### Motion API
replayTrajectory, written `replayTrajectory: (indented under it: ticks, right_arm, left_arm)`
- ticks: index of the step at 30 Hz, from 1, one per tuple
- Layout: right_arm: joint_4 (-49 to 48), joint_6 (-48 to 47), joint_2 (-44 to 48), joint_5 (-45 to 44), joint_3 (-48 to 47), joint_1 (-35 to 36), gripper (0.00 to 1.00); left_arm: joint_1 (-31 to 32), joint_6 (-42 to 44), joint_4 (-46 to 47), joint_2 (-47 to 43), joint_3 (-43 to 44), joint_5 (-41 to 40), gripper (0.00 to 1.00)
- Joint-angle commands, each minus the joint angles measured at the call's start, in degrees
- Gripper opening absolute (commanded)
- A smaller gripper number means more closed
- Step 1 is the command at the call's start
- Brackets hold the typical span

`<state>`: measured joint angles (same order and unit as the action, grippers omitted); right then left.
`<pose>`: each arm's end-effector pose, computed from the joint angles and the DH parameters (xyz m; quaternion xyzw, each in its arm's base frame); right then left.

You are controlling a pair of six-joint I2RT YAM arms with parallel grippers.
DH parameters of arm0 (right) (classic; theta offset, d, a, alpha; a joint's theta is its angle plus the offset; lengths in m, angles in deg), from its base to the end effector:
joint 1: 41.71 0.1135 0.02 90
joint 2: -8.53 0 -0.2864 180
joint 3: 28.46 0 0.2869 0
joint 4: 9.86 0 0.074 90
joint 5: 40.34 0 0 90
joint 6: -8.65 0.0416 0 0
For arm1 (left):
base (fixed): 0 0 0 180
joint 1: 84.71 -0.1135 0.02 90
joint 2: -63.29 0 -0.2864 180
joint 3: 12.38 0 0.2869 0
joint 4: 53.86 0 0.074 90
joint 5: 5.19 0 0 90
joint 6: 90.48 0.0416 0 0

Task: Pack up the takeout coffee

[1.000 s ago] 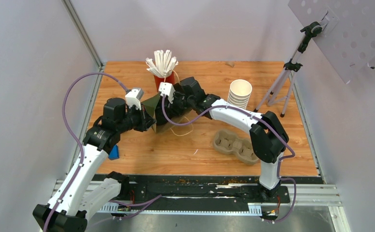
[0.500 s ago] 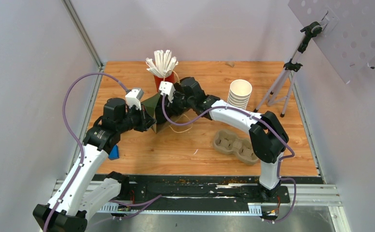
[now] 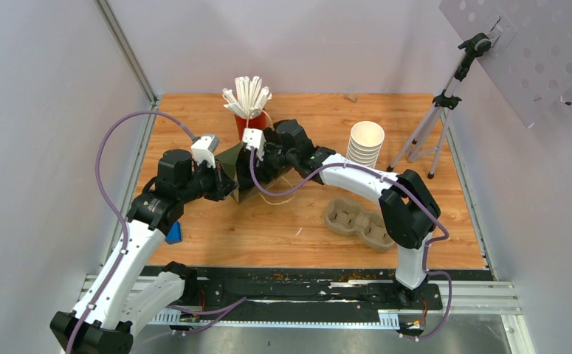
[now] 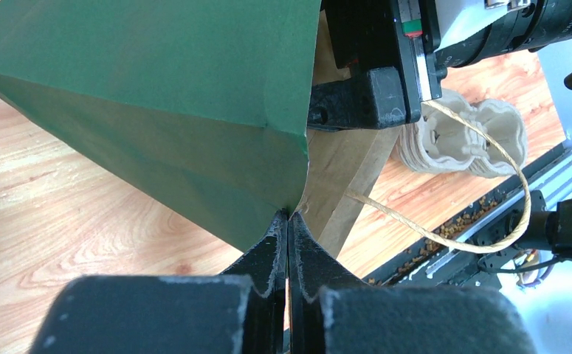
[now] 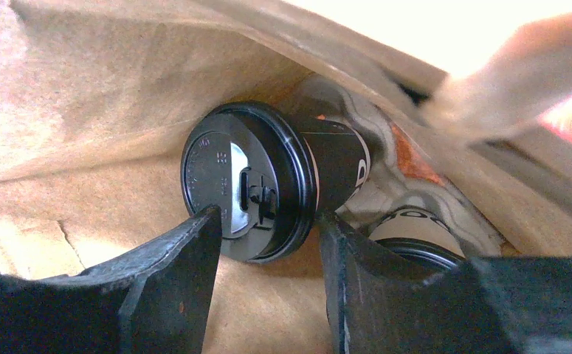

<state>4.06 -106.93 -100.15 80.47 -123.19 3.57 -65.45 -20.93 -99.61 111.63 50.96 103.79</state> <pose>0.3277 0.3612 0.2644 -0.5904 0.5934 0.3093 0.4512 0.1883 -0.0801 0.3438 0.0726 0.8582 -0.3004 0.4099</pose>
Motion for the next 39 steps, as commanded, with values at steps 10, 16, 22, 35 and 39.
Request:
replayTrajectory:
  ticks: [10,16,22,35,39]
  right_arm:
    - [0.8,-2.6,-2.2,4.7,-2.9,0.6,0.61]
    - [1.1,-3.1,-2.6,5.0,-3.1,0.6,0.54]
    - [1.1,-2.6,-2.8,5.5,-3.9,0.6,0.28]
    - [1.6,-1.8,-0.7,6.2,-3.3,0.5,0.2]
    - [3.3,-1.6,-0.6,9.6,-4.3,0.4,0.2]
  left_arm:
    - [0.2,0.1,1.2,-0.6,-0.1,1.7,0.0]
    - [0.2,0.2,1.2,-0.4,0.1,1.8,0.0]
    - [0.2,0.3,1.1,-0.2,0.4,1.7,0.0]
    - [0.2,-0.2,0.6,-0.5,0.7,0.7,0.0]
    - [0.2,0.3,-0.4,-0.5,1.2,0.0,0.0]
